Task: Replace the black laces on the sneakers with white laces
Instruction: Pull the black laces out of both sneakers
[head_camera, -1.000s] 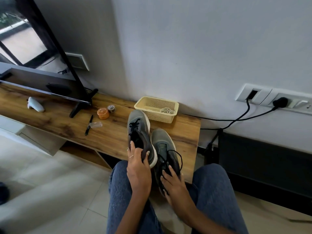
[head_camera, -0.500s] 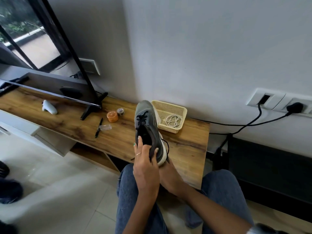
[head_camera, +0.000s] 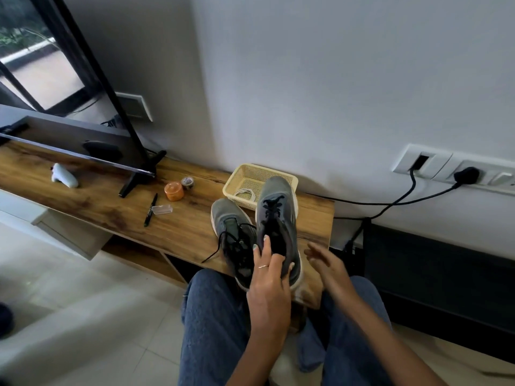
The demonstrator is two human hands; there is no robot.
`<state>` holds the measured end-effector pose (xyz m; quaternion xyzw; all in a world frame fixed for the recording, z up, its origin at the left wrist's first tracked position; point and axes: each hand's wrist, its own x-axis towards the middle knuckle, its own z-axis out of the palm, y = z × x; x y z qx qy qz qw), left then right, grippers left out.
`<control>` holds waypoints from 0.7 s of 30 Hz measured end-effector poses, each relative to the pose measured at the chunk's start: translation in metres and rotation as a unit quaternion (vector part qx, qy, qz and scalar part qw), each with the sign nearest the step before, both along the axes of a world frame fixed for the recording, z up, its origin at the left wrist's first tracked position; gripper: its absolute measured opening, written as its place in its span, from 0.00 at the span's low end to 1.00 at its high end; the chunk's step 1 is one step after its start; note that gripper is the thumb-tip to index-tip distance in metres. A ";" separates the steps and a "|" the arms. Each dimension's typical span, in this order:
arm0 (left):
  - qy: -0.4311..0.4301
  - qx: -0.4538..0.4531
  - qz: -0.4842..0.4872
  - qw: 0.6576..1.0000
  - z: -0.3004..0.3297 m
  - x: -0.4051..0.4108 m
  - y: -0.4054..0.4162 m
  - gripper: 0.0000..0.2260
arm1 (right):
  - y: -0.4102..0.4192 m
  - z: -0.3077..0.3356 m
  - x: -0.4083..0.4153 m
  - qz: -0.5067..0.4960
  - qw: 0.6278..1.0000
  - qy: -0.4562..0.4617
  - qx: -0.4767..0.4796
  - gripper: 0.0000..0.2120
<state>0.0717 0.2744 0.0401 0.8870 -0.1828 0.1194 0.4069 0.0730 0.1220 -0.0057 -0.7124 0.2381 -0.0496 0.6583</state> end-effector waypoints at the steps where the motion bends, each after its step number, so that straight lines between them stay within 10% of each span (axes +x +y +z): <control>1: 0.003 0.011 -0.012 1.000 -0.003 -0.004 -0.004 0.15 | -0.001 0.010 0.000 -0.033 0.999 0.000 0.035 0.14; 6: 0.030 0.077 -0.059 0.995 -0.025 -0.019 -0.019 0.13 | 0.010 0.039 -0.008 -0.045 0.987 -0.023 0.150 0.13; 21: 0.054 0.229 -0.106 0.966 -0.078 -0.034 -0.011 0.22 | 0.021 -0.007 -0.025 -0.029 0.987 0.118 0.105 0.15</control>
